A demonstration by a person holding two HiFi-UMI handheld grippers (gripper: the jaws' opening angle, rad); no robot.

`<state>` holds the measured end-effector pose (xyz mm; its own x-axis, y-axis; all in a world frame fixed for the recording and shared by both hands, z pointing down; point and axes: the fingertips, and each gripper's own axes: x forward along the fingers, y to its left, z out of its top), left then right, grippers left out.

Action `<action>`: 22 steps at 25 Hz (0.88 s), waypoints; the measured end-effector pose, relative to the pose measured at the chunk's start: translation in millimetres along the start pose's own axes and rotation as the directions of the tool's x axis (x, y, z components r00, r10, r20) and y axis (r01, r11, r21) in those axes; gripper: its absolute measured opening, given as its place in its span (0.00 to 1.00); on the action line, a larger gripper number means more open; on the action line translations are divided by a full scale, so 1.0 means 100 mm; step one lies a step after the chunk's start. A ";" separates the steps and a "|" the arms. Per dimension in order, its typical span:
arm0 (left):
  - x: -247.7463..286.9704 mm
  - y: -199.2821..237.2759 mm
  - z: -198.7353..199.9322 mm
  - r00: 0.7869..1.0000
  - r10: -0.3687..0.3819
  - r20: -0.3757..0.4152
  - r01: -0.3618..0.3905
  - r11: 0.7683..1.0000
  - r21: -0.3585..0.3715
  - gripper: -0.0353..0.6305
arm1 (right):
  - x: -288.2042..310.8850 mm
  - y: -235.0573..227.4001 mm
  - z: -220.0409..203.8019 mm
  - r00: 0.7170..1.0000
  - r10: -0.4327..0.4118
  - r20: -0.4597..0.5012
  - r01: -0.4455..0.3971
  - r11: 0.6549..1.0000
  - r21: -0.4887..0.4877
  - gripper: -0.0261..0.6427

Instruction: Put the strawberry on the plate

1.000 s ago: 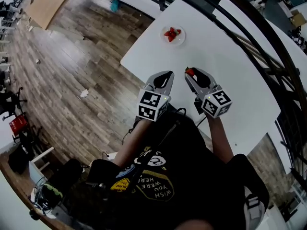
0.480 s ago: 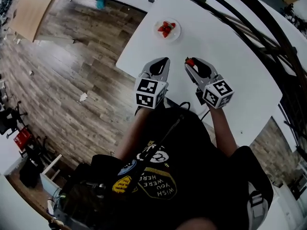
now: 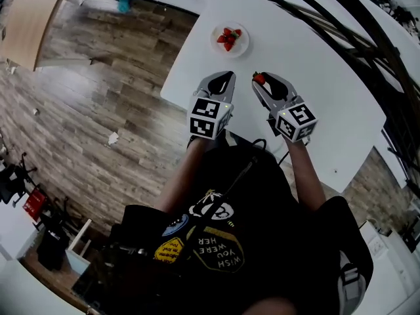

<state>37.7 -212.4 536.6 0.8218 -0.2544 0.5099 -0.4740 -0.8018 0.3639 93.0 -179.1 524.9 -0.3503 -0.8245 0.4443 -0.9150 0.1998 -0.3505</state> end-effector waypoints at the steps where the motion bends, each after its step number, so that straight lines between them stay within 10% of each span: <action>1: 0.02 0.01 -0.03 1.000 -0.011 -0.009 0.011 1.000 0.005 0.05 | 0.04 -0.01 -0.02 1.000 -0.012 -0.005 0.012 1.000 -0.008 0.25; 22: 0.49 0.38 -0.17 0.997 -0.027 -0.071 0.026 1.000 -0.012 0.05 | 0.71 -0.40 -0.27 0.994 -0.033 -0.107 0.026 0.998 -0.059 0.25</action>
<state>54.5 -246.2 588.7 0.8096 -0.1941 0.5539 -0.4564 -0.8016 0.3862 99.0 -231.5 592.7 -0.3397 -0.7693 0.5411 -0.9341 0.2088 -0.2895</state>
